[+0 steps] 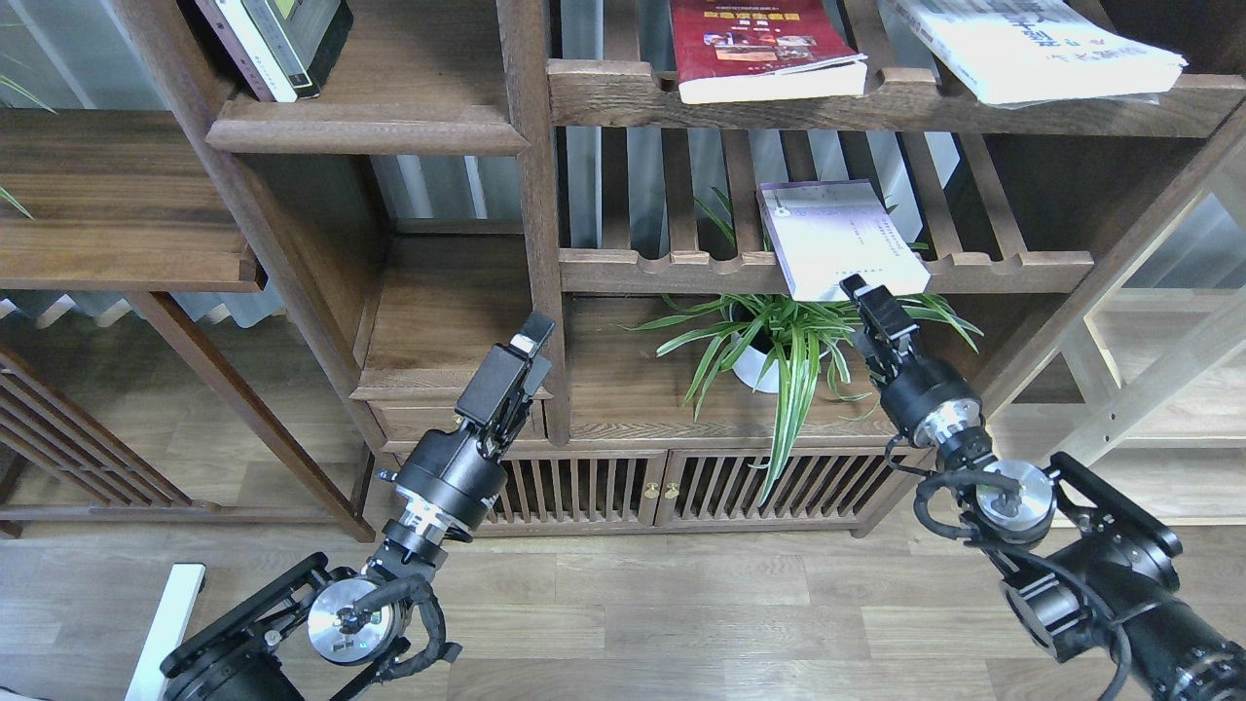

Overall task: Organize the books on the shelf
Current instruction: 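Position the right gripper at the white book's edge nearest the robot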

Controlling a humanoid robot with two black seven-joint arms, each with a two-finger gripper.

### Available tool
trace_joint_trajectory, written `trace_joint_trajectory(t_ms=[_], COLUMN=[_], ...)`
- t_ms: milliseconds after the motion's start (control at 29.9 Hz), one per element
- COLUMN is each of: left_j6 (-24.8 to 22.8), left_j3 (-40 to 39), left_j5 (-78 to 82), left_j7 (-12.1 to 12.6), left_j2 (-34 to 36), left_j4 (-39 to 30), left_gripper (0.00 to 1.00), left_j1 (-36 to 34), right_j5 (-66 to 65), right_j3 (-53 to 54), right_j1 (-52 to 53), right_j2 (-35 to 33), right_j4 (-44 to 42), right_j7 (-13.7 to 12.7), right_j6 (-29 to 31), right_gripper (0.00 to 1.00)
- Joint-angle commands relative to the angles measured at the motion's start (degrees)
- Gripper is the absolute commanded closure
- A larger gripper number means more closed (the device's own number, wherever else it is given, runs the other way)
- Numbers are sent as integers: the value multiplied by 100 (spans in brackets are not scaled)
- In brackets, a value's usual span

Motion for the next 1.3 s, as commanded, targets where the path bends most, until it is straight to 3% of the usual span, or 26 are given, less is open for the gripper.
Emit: trace_joint_trajectory(t_ms=[0, 903, 1170, 1271], left_j6=[-52, -53, -53, -70], left_j3=[-35, -44, -44, -44], left_j5=[1, 9, 9, 9], left_j7=[2, 2, 2, 2], left_j2=[1, 1, 1, 1], left_j4=[0, 9, 18, 18], left_gripper=[1, 1, 1, 1], left_j1=[73, 100, 126, 117], right_j5=[111, 208, 182, 173], right_j3=[26, 307, 281, 281], right_j1=[171, 865, 1015, 1032], right_j2=[105, 563, 712, 712], right_j4=[-203, -1355, -1522, -1531], right_j7=[4, -5, -5, 4], right_j6=[-12, -196, -214, -232], right_gripper=[1, 1, 4, 10])
